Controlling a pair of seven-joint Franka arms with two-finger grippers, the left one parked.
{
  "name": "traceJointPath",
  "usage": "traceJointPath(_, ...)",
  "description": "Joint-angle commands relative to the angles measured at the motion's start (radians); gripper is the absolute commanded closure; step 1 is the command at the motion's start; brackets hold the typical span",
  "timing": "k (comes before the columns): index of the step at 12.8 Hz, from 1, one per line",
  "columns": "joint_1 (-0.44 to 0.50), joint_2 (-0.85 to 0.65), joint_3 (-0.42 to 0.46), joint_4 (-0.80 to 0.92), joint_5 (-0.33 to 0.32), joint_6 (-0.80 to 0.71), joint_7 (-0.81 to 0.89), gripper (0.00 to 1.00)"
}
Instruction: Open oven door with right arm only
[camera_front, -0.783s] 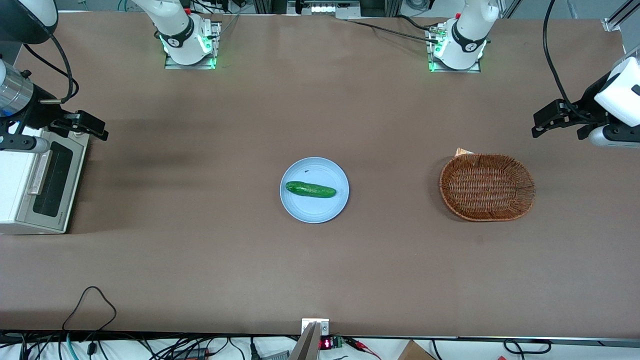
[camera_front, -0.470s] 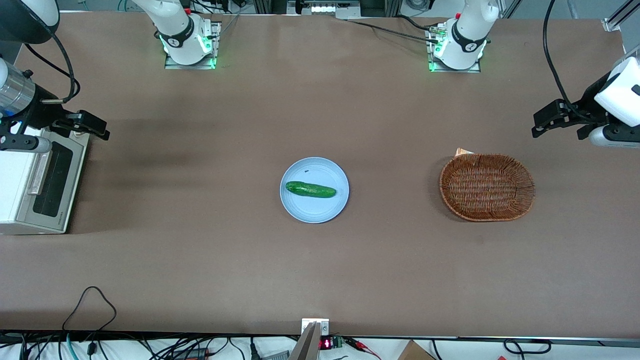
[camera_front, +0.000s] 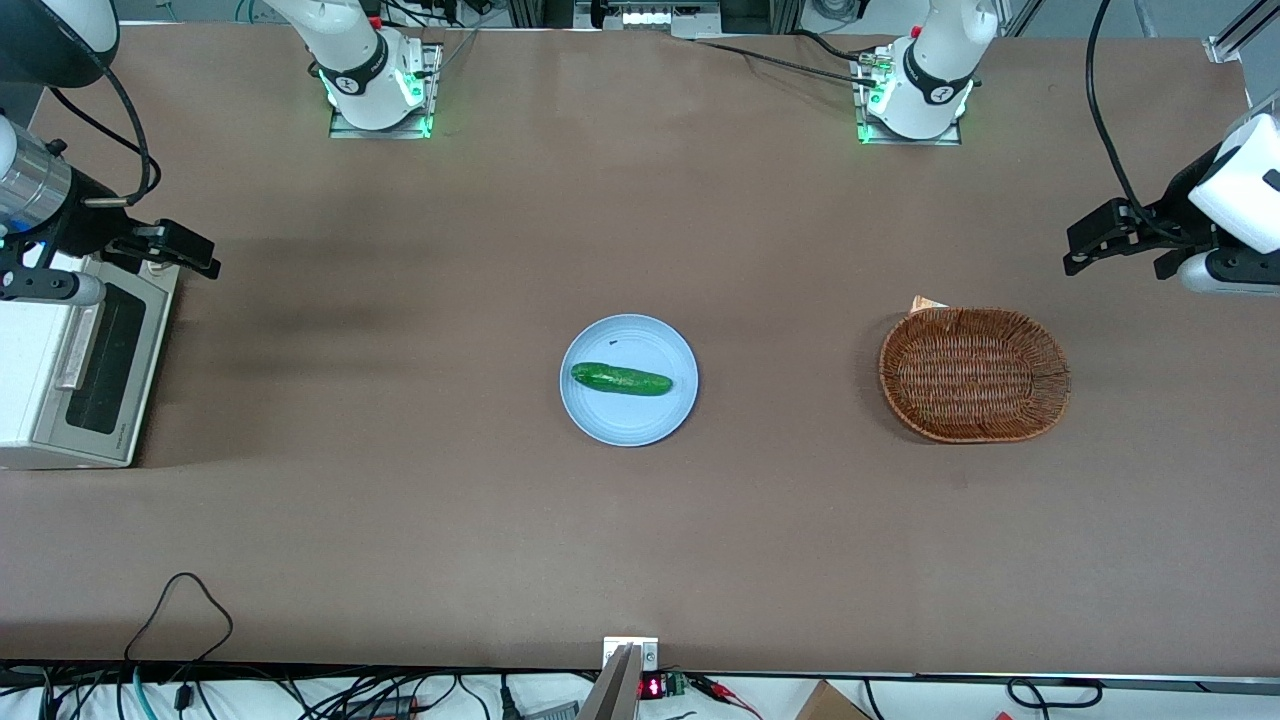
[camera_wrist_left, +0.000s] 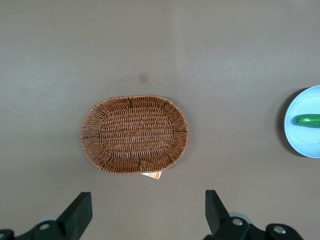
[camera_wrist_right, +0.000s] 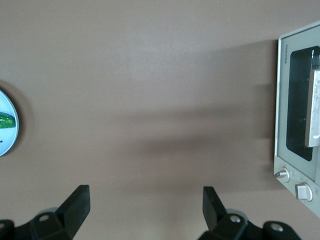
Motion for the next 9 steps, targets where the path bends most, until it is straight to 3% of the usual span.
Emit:
traceJointPath(1, -0.009, 0.012, 0.004, 0.028, 0.016, -0.03, -0.006, 0.0)
traceJointPath(9, -0.009, 0.02, 0.004, 0.03, 0.017, -0.027, 0.003, 0.0)
